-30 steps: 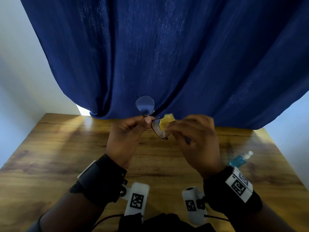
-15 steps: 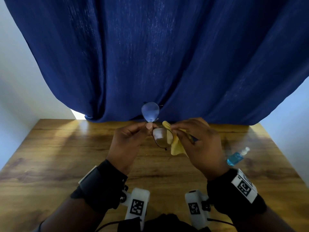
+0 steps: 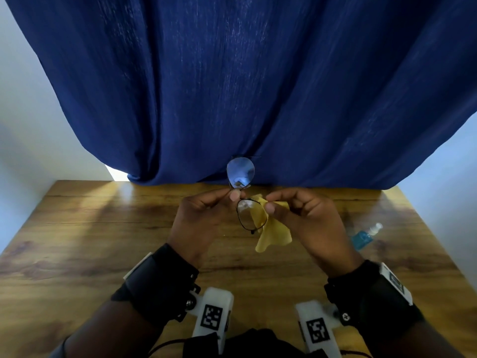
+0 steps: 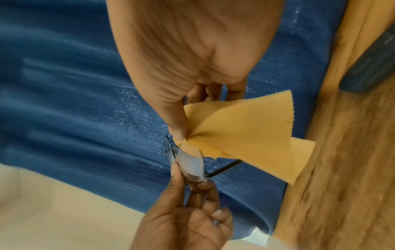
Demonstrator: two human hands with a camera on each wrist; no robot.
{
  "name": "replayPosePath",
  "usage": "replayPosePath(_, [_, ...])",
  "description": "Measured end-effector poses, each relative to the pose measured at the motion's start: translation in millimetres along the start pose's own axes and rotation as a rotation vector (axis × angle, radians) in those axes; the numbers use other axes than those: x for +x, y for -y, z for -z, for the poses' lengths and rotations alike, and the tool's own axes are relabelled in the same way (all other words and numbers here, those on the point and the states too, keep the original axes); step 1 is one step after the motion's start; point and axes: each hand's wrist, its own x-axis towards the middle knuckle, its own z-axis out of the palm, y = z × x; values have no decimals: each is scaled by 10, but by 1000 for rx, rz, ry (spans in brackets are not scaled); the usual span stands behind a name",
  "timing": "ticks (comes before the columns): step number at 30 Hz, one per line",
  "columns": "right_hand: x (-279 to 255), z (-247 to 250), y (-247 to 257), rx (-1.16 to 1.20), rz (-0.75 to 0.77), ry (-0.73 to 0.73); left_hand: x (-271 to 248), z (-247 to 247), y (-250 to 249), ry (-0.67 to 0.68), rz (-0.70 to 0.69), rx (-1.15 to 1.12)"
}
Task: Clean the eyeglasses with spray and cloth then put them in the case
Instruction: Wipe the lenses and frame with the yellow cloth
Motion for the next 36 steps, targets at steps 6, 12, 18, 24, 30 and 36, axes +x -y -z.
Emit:
replayPosePath(6, [14,19,-7,-170,111,-29,43,-4,-31,-54,-5,8])
replayPosePath(12, [90,-39,52,-45,90,-57,18,-95,-67,-64,-10,-73])
replayPosePath(18, [59,-118,-30,51,-31,-33,22,-55,-40,-191,-56,-165])
replayPosePath(24, [2,-154,-60,90,-161,53,-37,-68,3,-209,-53,-206])
replayPosePath(30, [48,-101,-21,56,-89,-81,-49,-25,25,-152,-90,-93])
replayPosePath(36, [115,-98,60,-391,329,-34,-103,-84,-18,-17,-96,33])
